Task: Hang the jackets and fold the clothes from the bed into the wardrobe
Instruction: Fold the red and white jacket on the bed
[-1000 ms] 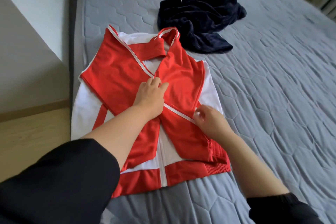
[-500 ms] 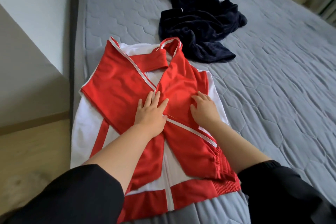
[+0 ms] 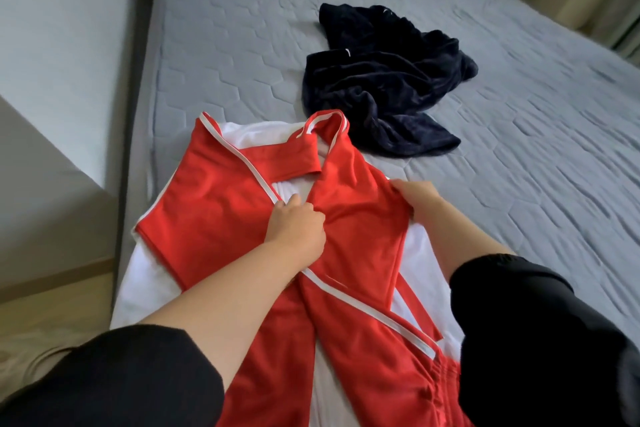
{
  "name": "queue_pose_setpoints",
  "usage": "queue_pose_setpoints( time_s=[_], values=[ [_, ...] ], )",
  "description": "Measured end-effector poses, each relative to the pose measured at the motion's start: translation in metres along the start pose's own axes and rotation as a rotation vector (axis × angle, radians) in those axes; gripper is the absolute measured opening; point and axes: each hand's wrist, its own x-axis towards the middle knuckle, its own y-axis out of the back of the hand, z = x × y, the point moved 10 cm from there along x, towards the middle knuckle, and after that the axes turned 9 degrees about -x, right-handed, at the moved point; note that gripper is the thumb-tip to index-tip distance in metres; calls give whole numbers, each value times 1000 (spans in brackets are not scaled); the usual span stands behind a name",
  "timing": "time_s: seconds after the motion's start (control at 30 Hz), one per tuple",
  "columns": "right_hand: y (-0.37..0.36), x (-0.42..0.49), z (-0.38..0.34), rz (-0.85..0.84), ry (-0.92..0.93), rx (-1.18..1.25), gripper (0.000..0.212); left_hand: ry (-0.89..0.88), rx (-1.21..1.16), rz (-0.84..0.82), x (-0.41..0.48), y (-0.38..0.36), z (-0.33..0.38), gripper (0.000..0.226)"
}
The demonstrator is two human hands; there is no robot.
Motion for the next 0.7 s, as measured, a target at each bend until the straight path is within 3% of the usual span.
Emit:
queue_pose_setpoints(
  time_s=[0.1, 0.17, 0.37, 0.5, 0.6, 0.7],
  values=[
    [-7, 16, 21, -32, -49, 129, 15, 12, 43, 44, 23, 14, 0, 30],
    [-9, 23, 25, -35, -37, 168, 17, 31, -16, 102, 41, 29, -4, 27],
    [-20, 38, 24, -123, -27, 282, 13, 23, -200, 418, 107, 86, -19, 36],
    [-22, 43, 21, -147, 23, 284, 19, -55, -86, 302, 155, 86, -9, 63],
    [-21, 46, 20, -138, 33, 179, 18, -185, 156, 272, 162, 87, 9, 32],
    [-14, 50, 21, -119, -14, 190, 23, -261, 256, 149, 157, 69, 6, 24]
  ],
)
